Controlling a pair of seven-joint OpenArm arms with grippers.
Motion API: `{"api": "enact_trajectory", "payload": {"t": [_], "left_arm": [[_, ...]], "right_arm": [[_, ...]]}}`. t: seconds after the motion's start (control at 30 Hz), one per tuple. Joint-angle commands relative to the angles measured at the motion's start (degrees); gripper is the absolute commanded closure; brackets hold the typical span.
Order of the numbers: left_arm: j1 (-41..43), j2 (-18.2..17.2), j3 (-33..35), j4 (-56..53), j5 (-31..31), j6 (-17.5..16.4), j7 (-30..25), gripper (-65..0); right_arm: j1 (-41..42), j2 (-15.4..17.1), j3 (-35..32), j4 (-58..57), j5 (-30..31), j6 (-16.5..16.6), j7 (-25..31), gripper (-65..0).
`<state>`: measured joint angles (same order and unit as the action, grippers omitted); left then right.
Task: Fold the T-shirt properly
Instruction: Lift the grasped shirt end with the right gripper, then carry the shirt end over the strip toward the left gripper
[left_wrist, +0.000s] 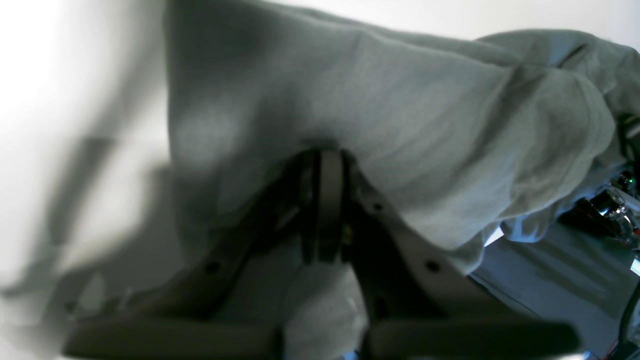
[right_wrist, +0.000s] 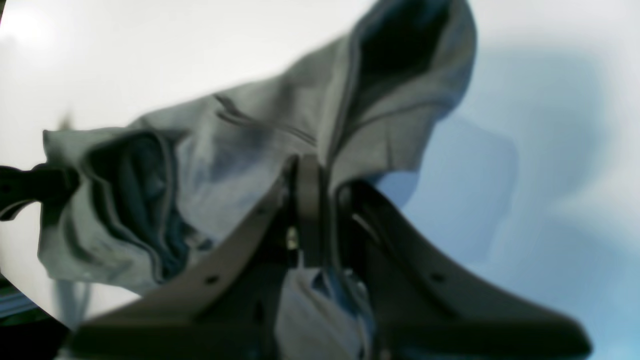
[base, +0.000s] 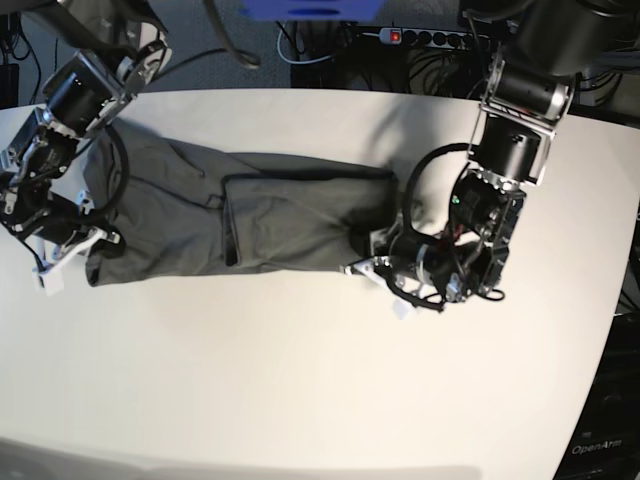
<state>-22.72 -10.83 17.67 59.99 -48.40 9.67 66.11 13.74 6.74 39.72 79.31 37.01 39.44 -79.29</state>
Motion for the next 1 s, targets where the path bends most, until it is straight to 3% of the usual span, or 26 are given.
{"api": "enact_trajectory", "payload": {"t": [0.0, 0.83, 0.97], "left_arm": [[-0.36, -1.17, -0.04, -0.51, 6.07, 1.80, -1.53, -1.9], [-0.27, -0.82, -0.04, -0.51, 6.16, 1.80, -1.53, -1.9], [-0.27, -0.82, 0.04, -0.51, 6.16, 1.80, -1.53, -1.9]], "right_arm": [[0.55, 0.16, -0.12, 1.44, 1.45, 0.56, -0.71, -0.6], [-2.79, -8.46, -7.86, 6.63, 1.10, 0.56, -0.71, -0.6], [-2.53, -9.25, -9.26, 6.63, 1.10, -1.42, -0.71, -0.6]]}}
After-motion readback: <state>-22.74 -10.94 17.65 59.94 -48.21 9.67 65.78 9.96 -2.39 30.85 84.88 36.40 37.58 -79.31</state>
